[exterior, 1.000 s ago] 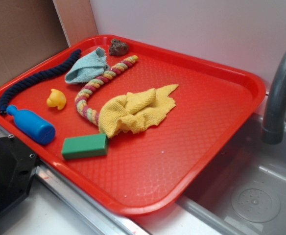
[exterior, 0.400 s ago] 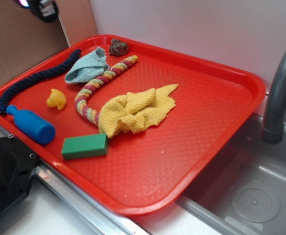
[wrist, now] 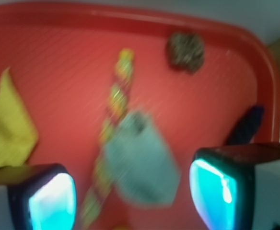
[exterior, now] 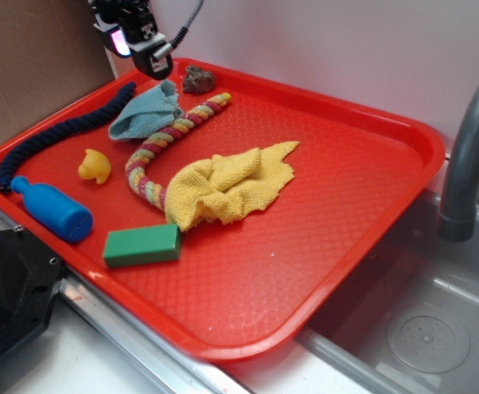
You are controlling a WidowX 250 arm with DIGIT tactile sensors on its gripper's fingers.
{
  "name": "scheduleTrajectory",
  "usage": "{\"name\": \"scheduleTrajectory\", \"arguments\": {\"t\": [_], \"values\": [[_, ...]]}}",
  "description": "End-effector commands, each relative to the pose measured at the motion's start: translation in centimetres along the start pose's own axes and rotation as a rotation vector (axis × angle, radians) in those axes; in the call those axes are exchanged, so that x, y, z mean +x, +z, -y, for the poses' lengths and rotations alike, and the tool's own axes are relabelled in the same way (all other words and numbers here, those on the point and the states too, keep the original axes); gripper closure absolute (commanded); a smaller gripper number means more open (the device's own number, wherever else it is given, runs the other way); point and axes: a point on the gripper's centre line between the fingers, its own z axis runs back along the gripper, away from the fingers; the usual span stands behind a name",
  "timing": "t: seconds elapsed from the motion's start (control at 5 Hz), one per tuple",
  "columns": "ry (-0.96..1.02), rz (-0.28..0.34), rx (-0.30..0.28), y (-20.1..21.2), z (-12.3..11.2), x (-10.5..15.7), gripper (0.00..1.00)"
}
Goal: Grab the rock.
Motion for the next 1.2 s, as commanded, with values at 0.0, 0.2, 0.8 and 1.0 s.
{"name": "scheduleTrajectory", "arguments": {"t": [0.0,0.2,0.8,1.0], "values": [[0.106,0.099,0.054,-1.8,-5.0,2.3,0.0],[0.179,0.11,0.056,-2.4,-5.8,2.5,0.0],[0.179,0.11,0.056,-2.4,-5.8,2.5,0.0],[0.174,0.097,0.068,-4.4,-6.1,4.2,0.0]]}}
